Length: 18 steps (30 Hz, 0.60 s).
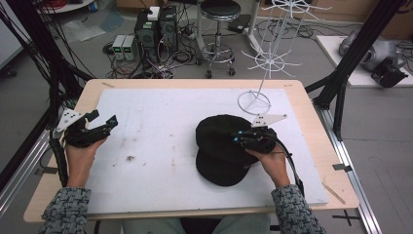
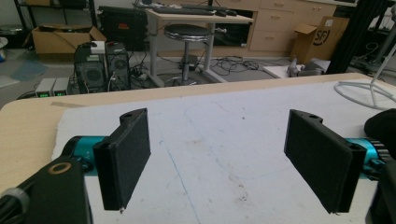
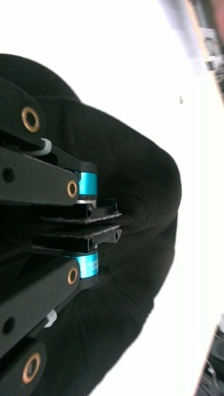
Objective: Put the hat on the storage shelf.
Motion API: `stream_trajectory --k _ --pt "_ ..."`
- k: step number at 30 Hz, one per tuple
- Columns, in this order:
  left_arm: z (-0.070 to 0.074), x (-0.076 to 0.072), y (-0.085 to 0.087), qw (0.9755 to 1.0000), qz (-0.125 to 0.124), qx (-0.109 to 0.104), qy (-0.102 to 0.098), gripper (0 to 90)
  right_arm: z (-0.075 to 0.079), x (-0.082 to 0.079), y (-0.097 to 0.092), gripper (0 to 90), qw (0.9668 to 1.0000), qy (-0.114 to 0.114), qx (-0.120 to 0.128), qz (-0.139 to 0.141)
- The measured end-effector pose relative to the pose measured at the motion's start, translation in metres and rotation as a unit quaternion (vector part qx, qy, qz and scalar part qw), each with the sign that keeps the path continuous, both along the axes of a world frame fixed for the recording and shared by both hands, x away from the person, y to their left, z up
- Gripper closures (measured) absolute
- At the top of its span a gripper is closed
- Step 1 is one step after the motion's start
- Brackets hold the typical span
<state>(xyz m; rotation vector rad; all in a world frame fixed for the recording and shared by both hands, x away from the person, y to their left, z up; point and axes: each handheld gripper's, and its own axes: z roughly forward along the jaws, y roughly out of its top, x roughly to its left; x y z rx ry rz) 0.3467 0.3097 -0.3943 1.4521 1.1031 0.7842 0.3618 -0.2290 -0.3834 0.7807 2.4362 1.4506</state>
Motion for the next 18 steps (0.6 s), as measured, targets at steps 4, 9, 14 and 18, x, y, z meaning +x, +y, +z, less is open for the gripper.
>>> stream_trajectory --k 4,9,14,18 --pt "0.002 0.0 0.0 1.0 -0.001 -0.003 -0.005 22.8 0.008 -0.005 -0.002 87.5 0.9995 -0.026 0.013 -0.01" --pt "0.001 0.0 0.001 1.0 0.001 -0.003 -0.001 22.8 0.016 -0.01 -0.008 87.8 0.9976 -0.05 0.032 -0.034" --pt "0.003 -0.001 0.0 1.0 0.0 -0.005 -0.008 22.8 0.022 -0.014 -0.013 88.0 0.995 -0.072 0.048 -0.05" --pt "0.002 0.0 0.001 1.0 0.002 -0.005 -0.004 22.8 0.031 -0.019 -0.023 88.0 0.9911 -0.088 0.073 -0.068"
